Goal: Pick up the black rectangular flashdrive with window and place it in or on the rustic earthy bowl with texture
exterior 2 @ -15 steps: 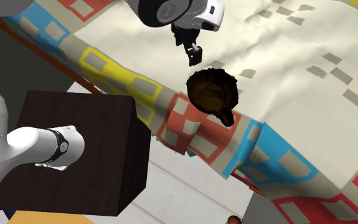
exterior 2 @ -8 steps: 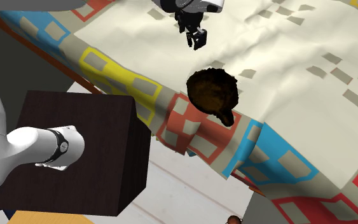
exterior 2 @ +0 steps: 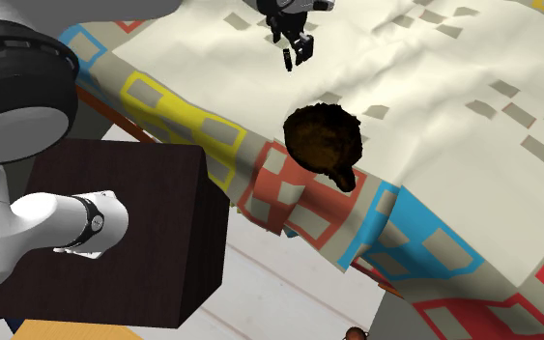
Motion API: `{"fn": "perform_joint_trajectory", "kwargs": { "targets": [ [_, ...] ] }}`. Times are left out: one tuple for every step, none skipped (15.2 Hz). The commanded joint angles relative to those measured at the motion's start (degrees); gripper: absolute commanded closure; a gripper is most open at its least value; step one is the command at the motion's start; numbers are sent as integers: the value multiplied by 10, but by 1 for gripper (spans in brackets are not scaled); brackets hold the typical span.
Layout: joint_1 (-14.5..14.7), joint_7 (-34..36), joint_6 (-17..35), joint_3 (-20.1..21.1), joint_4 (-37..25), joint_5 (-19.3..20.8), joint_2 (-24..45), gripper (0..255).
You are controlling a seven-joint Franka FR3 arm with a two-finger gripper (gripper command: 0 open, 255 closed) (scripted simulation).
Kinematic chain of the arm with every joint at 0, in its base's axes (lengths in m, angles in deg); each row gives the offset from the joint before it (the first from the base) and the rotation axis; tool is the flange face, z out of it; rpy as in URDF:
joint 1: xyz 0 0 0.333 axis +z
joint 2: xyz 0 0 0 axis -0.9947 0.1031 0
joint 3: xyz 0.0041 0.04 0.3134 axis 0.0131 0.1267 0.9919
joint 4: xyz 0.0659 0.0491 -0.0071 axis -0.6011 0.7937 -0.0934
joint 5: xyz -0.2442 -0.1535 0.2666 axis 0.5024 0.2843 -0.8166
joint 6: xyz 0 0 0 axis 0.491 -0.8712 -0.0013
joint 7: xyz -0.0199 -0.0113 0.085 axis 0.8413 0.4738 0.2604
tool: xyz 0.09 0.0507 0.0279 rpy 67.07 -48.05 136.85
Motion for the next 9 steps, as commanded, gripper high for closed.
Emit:
{"fn": "perform_joint_trajectory", "kwargs": {
  "targets": [
    [2, 2, 10, -3, 1, 4, 9, 0],
    [3, 3, 15, -4, 2, 6, 14, 0],
    [4, 4, 21, -5, 3, 8, 18, 0],
    [4, 4, 24, -6, 3, 9, 21, 0],
    [4, 4, 23, -6, 3, 9, 21, 0],
    [4, 4, 23, -6, 3, 9, 21, 0],
    [4, 4, 23, -6, 3, 9, 21, 0],
    [4, 4, 23, -6, 3, 9, 21, 0],
    [4, 4, 23, -6, 3, 9, 21, 0]
  ]
}}
